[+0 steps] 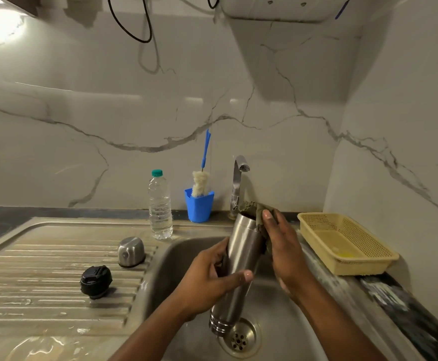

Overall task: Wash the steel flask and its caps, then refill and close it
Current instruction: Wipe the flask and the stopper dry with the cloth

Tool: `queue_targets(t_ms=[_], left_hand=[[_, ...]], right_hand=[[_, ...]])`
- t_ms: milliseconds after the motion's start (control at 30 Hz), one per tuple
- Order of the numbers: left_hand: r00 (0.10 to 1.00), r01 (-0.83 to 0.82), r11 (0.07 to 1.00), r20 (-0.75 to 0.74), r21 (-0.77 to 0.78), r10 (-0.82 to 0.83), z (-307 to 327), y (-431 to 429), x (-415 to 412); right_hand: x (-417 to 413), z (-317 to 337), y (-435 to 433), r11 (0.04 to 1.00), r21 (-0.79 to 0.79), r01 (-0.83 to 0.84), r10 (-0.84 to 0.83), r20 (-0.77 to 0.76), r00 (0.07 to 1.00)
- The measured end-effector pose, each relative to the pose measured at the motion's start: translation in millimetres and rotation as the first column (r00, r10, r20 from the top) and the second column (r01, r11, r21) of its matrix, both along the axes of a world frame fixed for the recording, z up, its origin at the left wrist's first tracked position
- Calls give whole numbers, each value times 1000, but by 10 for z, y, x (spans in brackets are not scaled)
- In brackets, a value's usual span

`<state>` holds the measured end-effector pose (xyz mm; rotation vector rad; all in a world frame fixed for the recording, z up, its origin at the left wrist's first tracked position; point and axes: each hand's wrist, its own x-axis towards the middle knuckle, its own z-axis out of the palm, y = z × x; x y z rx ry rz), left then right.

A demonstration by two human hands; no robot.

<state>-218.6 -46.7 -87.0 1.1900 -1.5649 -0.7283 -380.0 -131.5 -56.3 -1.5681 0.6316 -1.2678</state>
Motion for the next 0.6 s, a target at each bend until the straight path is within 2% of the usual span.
queue_targets(t_ms=[133, 267, 367, 467, 600], left_hand=[[979, 18, 998, -202, 61, -6, 13, -3, 0], [884, 48, 993, -467, 103, 6, 50, -8, 108], [826, -5, 993, -560, 114, 68, 41, -43, 182], [716, -70, 989, -684, 132, 142, 49, -96, 249], [613, -140, 975, -758, 174, 223, 56, -162, 366]], right_hand=[[79, -119, 16, 995, 59, -77, 79, -27, 997], [173, -186, 182, 988, -20, -151, 145, -190, 971], [195, -211, 215, 974, -158, -164, 114, -286, 951], [205, -261, 216, 946, -256, -197, 77, -415, 907], [206, -276, 216, 957, -185, -225, 126, -434, 892]])
